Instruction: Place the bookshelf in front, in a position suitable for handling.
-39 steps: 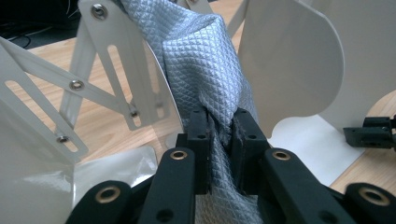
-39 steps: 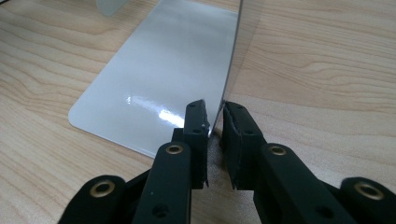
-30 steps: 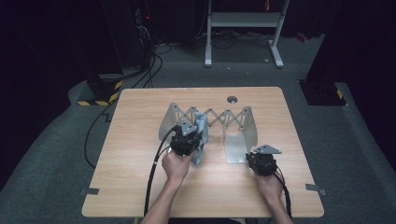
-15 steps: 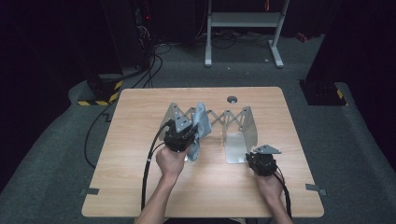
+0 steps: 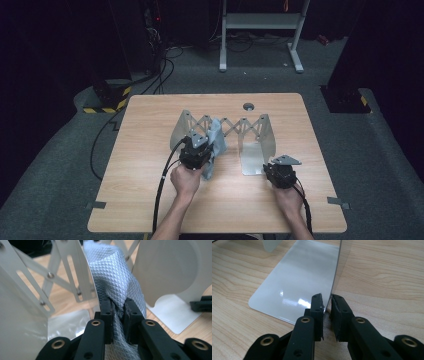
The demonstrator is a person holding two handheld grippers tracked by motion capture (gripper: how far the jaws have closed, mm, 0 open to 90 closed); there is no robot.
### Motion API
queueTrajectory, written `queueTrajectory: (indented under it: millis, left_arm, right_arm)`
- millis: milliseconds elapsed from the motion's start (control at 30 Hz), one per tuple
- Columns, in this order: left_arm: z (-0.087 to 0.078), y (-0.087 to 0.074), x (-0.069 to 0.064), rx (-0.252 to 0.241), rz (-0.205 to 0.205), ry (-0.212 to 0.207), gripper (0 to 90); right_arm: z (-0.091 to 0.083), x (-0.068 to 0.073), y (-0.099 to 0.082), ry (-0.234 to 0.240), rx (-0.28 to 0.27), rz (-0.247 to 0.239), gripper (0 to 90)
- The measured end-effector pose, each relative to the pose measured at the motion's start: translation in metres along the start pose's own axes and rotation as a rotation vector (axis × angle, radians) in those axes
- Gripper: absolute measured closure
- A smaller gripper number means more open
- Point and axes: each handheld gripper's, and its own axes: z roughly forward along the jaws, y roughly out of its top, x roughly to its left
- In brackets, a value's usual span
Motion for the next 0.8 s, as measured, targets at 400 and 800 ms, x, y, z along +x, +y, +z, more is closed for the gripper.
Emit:
queueTrajectory:
  millis: [400, 800]
  left_arm:
    - [0.028, -0.024, 0.001, 0.075, -0.031, 0.001, 79.9]
    - [0.019, -0.019, -0.001, 0.030, -0.042, -0.016, 79.7]
  right_arm:
    - [0.000, 0.000, 0.000, 0.002, 0.000, 0.001, 80.4]
    - [0.000, 0.000, 0.000, 0.002, 0.000, 0.001, 80.4]
